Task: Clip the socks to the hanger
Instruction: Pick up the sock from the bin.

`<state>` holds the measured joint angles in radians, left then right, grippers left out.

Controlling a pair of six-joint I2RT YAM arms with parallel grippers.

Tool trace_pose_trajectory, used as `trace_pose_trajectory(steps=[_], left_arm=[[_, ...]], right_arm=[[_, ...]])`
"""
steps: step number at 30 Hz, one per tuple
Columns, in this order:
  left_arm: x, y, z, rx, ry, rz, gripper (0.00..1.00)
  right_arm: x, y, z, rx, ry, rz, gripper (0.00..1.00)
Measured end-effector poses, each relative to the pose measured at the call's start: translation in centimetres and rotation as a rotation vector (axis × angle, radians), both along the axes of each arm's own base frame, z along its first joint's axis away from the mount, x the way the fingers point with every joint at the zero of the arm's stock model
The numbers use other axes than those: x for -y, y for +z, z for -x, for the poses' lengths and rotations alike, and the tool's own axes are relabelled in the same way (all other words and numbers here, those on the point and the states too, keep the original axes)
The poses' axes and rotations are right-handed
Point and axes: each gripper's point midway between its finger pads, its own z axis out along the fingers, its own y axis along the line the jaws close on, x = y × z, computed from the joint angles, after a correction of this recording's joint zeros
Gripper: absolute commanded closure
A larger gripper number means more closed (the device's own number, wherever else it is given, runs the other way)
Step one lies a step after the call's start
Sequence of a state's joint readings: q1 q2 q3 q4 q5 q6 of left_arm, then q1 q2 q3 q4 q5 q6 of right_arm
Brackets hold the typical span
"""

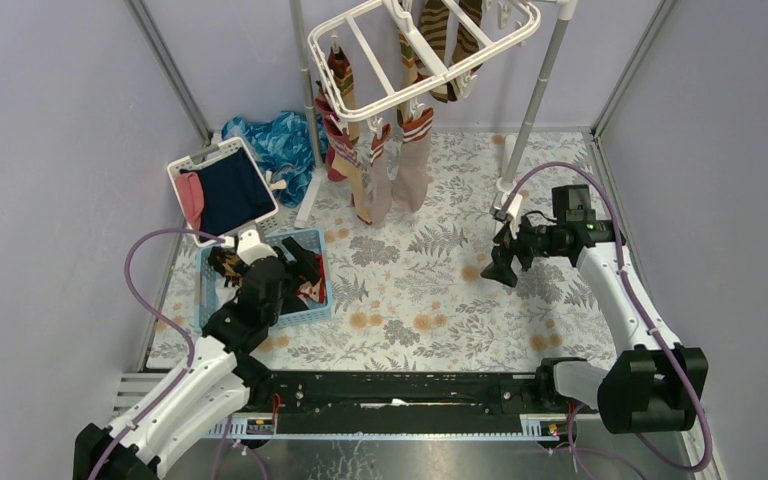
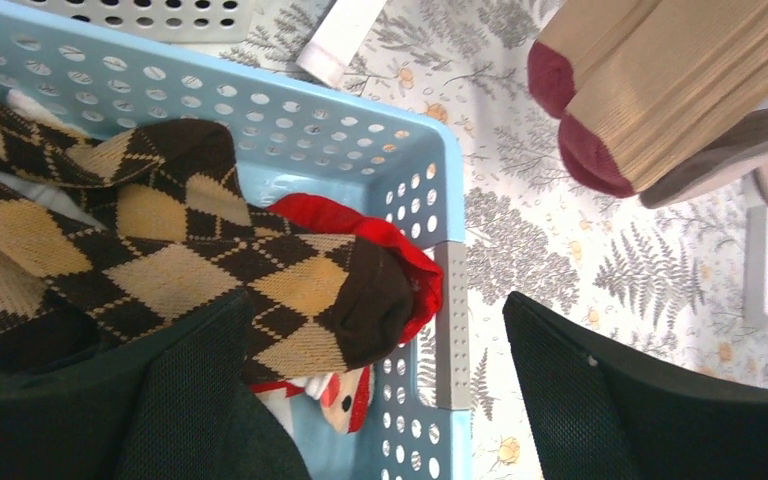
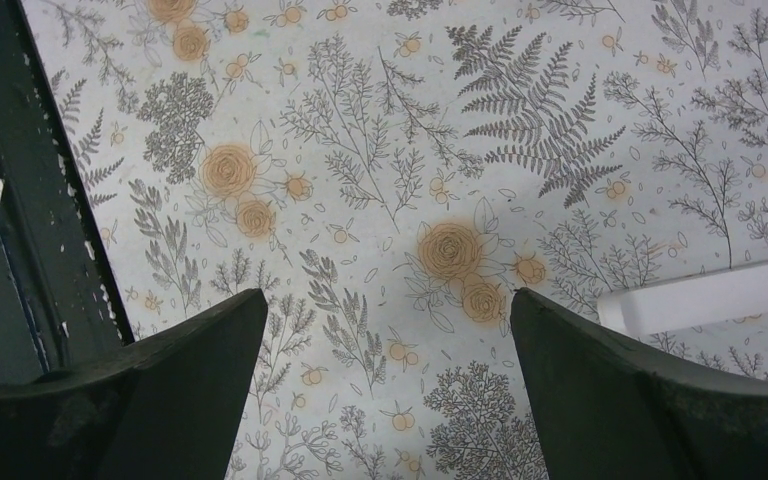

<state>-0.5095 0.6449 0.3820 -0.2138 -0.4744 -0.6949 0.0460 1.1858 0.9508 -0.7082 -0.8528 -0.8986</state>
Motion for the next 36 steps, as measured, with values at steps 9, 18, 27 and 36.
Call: trace_pose_trajectory(steps=[9,18,27,36], left_arm=[[0.2,-1.0,-0.2,0.016,0.031,0.062,0.05],[-0.6,-2.0,-0.4,-0.034,0.131,0.087,0.15],[-1.0,-1.5,-0.6,-0.027,0.190,0.132,0.21],[-1.0,-1.7,-0.6,-0.081,0.229,0.137,0.24]], right_arm=[[1.3,0.0,0.4,0.032,0.041,-0.031,0.00],[2.6,0.2,-0.1,0.047,0.005,-0.065,0.00],[2.7,-0.2,0.0,0.034,0.000,-0.066,0.00],[2.7,-0.3,0.0,0.036,0.005,-0.065,0.00]])
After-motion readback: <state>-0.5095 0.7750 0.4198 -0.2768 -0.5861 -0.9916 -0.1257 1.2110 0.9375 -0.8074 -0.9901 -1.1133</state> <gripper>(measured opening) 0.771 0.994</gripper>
